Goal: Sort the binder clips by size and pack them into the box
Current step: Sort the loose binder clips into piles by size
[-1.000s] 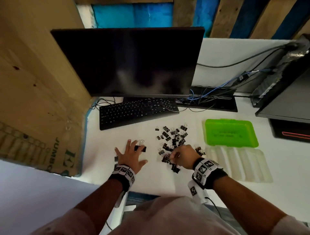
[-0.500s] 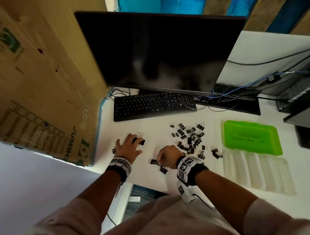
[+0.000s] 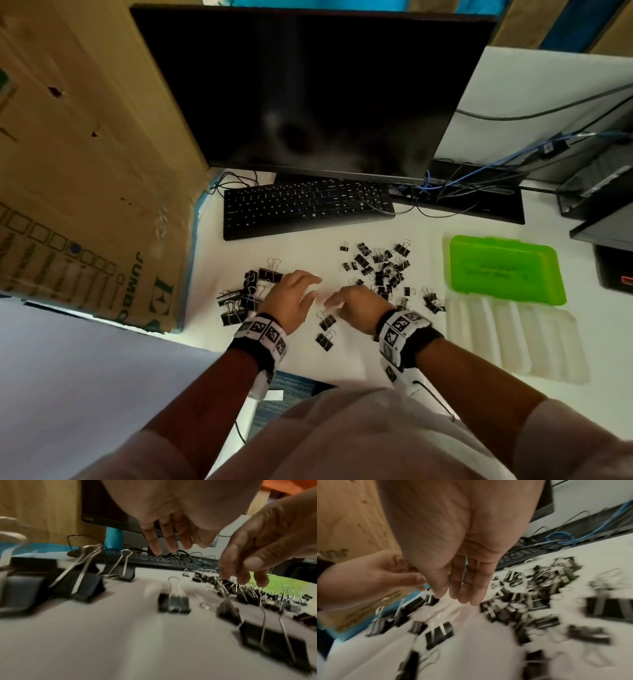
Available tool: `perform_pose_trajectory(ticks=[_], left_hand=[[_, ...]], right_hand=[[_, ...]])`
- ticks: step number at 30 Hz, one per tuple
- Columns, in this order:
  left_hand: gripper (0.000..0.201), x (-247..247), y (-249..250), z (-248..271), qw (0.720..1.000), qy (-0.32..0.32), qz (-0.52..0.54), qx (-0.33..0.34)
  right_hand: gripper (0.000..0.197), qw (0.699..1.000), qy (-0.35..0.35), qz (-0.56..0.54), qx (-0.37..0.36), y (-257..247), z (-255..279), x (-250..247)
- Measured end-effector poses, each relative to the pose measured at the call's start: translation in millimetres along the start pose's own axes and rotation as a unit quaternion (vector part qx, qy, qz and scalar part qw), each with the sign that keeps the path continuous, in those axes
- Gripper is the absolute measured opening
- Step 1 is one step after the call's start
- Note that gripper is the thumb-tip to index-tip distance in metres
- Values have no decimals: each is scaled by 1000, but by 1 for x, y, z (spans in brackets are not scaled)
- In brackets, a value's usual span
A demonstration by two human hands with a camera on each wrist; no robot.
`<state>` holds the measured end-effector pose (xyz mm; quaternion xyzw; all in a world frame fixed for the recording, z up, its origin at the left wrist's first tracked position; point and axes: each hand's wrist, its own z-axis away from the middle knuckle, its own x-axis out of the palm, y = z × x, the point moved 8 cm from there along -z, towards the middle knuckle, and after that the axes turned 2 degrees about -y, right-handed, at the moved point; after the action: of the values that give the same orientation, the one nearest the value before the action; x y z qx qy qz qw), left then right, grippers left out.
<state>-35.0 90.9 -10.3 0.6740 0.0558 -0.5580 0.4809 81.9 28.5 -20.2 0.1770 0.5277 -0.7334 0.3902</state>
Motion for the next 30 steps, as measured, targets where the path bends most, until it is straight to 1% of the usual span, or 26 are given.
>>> perform_pose_trajectory(ticks=[2,3,6,7,10,13,16,18,20,23,26,28,30], left_hand=[[27,5,16,-16,999,-25,21,-5],[27,10,24,-23,999,-41,24,-7],[30,36,45,-35,994,-106,-4,-10],[32,46,50,-37,992,-125,-17,-5],[30,69,69,-40,987,-157,-36,18],[21,83,88,-38,985,-165,-46,32],[30,95,86,-36,983,-174,-59,-5],[35,99,81,-38,982,-177,-60,-35],[37,101,82,-41,981,-181,-59,-38],[39,97,91,-49,985,-168,-44,-8],[40,80,91,-63,993,-112,-32,-2],[52,73,93,-75,995,-98,-27,0],[67,74,100,-85,991,-126,-43,15]], right_hand=[[26,999,37,-1,16,24,14,-21],[26,998,48,0,36,39,23,-30],[25,994,65,11,92,73,50,-48],[24,994,54,18,96,77,58,-47],[15,996,-18,34,77,77,72,-30],[16,995,-64,55,52,67,77,-10],[17,995,-59,68,33,58,72,5],[16,994,-55,87,35,58,66,12],[14,994,-36,97,29,60,62,12],[14,996,-9,82,29,66,61,-4],[18,995,41,79,52,81,60,-34],[19,990,88,85,69,92,55,-58],[19,983,113,111,94,101,49,-77]])
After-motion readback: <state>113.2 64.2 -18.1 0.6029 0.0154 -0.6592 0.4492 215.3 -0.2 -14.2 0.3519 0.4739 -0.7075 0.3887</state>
